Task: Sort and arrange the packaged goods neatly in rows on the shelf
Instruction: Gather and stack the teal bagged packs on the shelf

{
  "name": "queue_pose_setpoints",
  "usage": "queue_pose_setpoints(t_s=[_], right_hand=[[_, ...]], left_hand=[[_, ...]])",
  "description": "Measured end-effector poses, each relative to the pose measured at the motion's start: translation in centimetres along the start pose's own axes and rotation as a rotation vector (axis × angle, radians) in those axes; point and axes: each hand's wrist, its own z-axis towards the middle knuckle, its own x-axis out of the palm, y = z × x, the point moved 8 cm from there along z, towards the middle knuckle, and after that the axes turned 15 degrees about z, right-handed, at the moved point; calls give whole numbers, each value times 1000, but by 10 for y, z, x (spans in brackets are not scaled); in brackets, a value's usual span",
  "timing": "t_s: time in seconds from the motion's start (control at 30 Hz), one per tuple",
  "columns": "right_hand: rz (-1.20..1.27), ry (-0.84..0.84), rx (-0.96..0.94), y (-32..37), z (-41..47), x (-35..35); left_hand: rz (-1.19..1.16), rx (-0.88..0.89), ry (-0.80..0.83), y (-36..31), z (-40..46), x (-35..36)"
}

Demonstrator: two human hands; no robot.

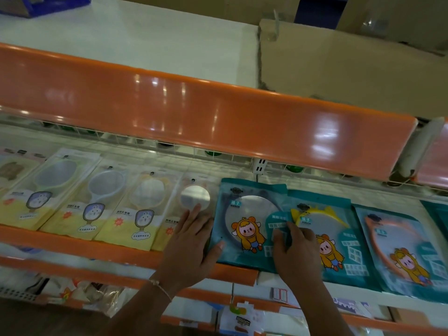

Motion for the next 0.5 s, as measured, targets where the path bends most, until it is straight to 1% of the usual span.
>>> queue_pose_setpoints(t_s=[0.03,0.17,0.2,0.33,0.5], right_hand=[[6,-4,-11,0,0,-3],[50,-13,-53,-3,2,-21],[61,-22,-63,-6,2,-28],[105,-30,-72,-26,2,-56],[179,-23,-122,-53,-8,-92]], left_hand=[[-37,-7,-6,0,0,-1],[-309,-100,-33,10,-1,-15],[-314,-91,-49,8,0,-20],[-210,24,-66,-17,10,-40],[-183,122,-96,-77,27,-62]])
